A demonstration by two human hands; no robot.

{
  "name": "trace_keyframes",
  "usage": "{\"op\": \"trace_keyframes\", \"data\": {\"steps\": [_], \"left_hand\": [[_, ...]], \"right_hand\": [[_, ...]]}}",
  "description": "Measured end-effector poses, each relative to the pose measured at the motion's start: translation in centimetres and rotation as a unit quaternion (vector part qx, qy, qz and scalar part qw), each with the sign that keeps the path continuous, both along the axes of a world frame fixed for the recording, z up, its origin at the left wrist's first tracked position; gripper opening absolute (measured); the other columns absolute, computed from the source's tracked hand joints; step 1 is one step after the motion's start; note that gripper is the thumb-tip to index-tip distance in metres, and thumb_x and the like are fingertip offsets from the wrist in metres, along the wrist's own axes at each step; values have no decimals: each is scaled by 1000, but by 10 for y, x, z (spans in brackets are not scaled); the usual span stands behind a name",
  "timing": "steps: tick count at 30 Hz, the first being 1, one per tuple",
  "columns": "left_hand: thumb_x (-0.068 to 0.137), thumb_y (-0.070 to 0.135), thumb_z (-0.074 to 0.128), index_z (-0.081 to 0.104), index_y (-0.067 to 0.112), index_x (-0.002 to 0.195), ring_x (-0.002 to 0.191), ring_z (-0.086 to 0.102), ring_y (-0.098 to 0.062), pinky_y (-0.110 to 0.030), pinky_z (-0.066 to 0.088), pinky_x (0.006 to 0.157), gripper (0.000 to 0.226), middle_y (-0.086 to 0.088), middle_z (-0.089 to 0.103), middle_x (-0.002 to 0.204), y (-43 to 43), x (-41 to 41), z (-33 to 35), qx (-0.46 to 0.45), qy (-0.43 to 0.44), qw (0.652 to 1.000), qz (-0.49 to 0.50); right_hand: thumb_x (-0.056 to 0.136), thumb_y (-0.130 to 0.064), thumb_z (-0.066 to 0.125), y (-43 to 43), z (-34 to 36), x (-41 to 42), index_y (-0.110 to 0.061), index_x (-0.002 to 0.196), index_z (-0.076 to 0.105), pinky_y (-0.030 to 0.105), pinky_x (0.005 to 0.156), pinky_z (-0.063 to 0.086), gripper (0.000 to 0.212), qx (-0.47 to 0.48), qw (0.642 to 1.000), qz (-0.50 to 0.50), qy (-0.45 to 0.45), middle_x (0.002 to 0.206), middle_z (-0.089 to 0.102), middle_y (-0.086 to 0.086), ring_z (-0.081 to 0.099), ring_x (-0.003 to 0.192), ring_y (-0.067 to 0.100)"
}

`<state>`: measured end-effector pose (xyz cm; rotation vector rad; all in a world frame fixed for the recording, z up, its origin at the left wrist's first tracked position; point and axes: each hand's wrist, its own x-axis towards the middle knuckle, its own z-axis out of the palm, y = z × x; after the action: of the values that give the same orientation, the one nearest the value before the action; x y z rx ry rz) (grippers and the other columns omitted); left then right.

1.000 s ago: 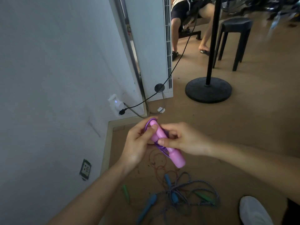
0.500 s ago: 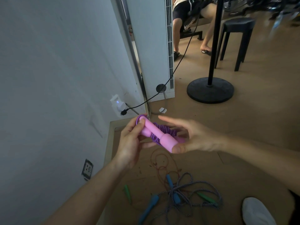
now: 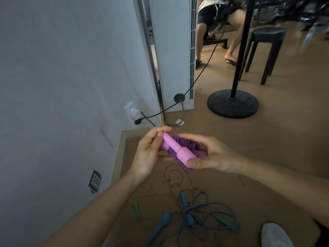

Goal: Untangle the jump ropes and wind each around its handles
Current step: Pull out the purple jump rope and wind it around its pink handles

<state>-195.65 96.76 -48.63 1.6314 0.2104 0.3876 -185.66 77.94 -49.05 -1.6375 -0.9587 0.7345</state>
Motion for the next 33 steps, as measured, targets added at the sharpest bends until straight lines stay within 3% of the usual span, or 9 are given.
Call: {"op": "trace_keyframes", "data": {"steps": [4,10,14,17,22,26,29,31,33], "left_hand": [[105,17,46,31,45,143,86,68,-22,-38,61,65,49,-9,66,116,0,0,4,10,-31,999,4],[103,10,48,38,12,121,89,67,-25,-34,60,67,21,-21,64,117,-4,0,0,2,-53,998,15],[102,15,52,42,11,112,99,65,-33,-54,59,77,15,-23,60,120,-7,1,-5,-28,-55,998,1],[100,11,55,45,4,110,106,64,-44,-57,58,82,16,-28,63,119,-8,1,-5,-64,-43,997,-3],[90,9,69,47,4,112,107,65,-30,-40,58,83,31,-21,64,119,-7,-3,4,-97,-29,994,-48],[67,8,88,41,9,121,119,64,-24,-42,53,98,71,-9,59,131,2,-9,13,45,-30,989,-137],[55,5,97,38,16,128,116,64,-27,-40,55,96,94,-2,57,131,-1,-10,17,147,-14,979,-143],[53,3,97,40,16,125,108,67,-26,-38,56,91,92,-2,59,127,-2,-10,18,154,-22,981,-117],[56,-3,94,42,13,120,103,68,-26,-38,57,90,84,-4,61,123,-2,-11,20,128,-34,985,-111]], "right_hand": [[49,-65,87,2,-3,-3,-32,150,32,32,114,38,120,-6,1000,1,-14,149,41,-16,43,136,0],[55,-70,81,4,-1,-2,-29,150,38,38,113,40,113,-5,996,-19,-82,147,46,-14,46,133,1],[53,-74,75,5,2,-4,-39,127,53,7,73,49,85,34,996,-55,-69,120,60,-19,63,96,-10],[55,-81,70,6,0,0,-25,119,60,7,54,45,86,55,987,-101,-109,110,60,-3,62,79,2],[67,-72,73,7,-10,-2,-28,113,59,41,81,56,65,69,982,-129,-122,111,58,2,61,101,22],[61,-76,72,5,-7,-6,-29,116,50,15,62,49,76,58,986,-115,-108,118,51,-4,61,91,7],[54,-77,71,3,-3,-10,-29,119,37,9,62,44,87,11,990,-93,-107,116,51,-12,58,79,-14],[53,-73,74,4,0,-10,-34,128,30,9,77,47,95,14,993,-72,-90,128,48,-20,54,101,-20],[63,-57,81,4,5,-6,-44,142,27,19,101,44,96,40,996,-51,-67,140,49,-16,49,126,-7]]}}
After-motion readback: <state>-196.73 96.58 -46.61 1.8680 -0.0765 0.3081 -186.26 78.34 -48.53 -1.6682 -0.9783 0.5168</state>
